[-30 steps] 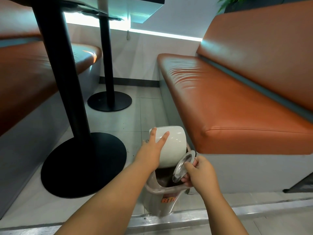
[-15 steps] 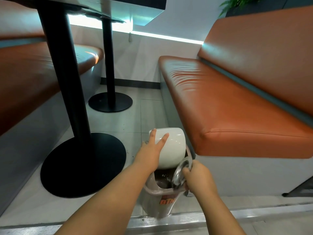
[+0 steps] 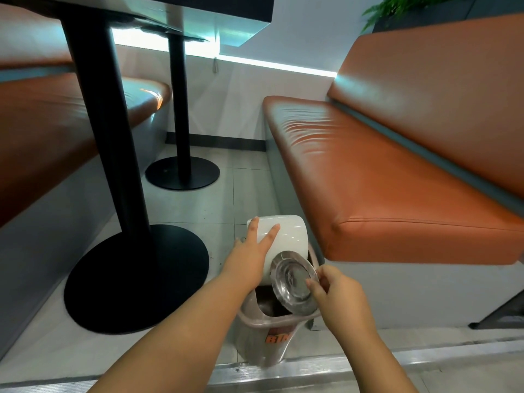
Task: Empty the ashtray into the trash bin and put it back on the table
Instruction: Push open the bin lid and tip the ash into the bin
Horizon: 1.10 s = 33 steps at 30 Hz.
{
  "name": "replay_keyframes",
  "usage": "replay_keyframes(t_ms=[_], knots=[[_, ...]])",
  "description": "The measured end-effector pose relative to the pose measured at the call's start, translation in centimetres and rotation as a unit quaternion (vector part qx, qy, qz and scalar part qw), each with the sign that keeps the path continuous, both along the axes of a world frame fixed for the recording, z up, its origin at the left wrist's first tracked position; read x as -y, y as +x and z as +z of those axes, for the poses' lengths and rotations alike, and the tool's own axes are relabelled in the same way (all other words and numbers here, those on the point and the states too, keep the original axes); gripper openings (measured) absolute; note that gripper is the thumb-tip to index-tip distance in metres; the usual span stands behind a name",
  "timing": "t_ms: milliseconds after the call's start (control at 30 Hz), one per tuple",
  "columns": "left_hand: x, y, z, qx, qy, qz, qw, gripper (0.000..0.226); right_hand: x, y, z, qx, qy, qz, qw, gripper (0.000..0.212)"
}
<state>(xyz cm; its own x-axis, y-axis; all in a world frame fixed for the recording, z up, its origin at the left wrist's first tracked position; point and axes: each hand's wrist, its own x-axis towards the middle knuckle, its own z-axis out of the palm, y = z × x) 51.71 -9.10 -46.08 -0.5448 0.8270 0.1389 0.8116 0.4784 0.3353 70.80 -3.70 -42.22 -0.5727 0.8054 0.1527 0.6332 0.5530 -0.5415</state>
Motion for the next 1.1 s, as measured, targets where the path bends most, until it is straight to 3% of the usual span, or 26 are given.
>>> replay_keyframes(t_ms=[100, 233, 400, 467, 567, 700, 800, 1033, 1100], knots=[[0.1, 0.0, 0.2, 0.008, -0.006, 0.0, 1.0, 0.118, 0.4, 0.3, -0.2, -0.017, 0.072, 0.031, 0.997, 0.017], [0.3, 0.1, 0.2, 0.002, -0.003, -0.007, 1.0, 0.117, 0.8, 0.4, -1.3, 0.083, 0.106, 0.081, 0.988, 0.018], [0.3, 0.1, 0.3, -0.002, -0.004, 0.001, 1.0, 0.115, 1.0, 0.1, -1.3, -0.039, 0.118, 0.064, 0.99, 0.018], [0.3, 0.2, 0.4, 0.002, -0.005, 0.0, 1.0, 0.115, 0.8, 0.1, -1.5, -0.039, 0.115, 0.067, 0.99, 0.018], [0.4, 0.3, 0.5, 0.001, -0.002, -0.009, 1.0, 0.113, 0.6, 0.1, -2.1, 0.067, 0.061, 0.088, 0.992, 0.023], [0.4, 0.3, 0.7, 0.003, -0.005, -0.002, 1.0, 0.112, 0.3, 0.0, -2.2, -0.013, 0.083, 0.07, 0.994, 0.024], [0.4, 0.4, 0.6, 0.004, -0.009, -0.006, 1.0, 0.113, 0.4, -0.2, -2.3, 0.054, 0.07, 0.091, 0.992, 0.026], [0.3, 0.3, 0.6, -0.002, -0.009, -0.004, 1.0, 0.113, 0.4, 0.0, -2.7, 0.016, 0.084, 0.071, 0.994, 0.029], [0.3, 0.2, 0.5, -0.007, -0.006, -0.004, 1.0, 0.113, 0.4, -0.3, -2.6, 0.046, 0.078, 0.084, 0.992, 0.033]])
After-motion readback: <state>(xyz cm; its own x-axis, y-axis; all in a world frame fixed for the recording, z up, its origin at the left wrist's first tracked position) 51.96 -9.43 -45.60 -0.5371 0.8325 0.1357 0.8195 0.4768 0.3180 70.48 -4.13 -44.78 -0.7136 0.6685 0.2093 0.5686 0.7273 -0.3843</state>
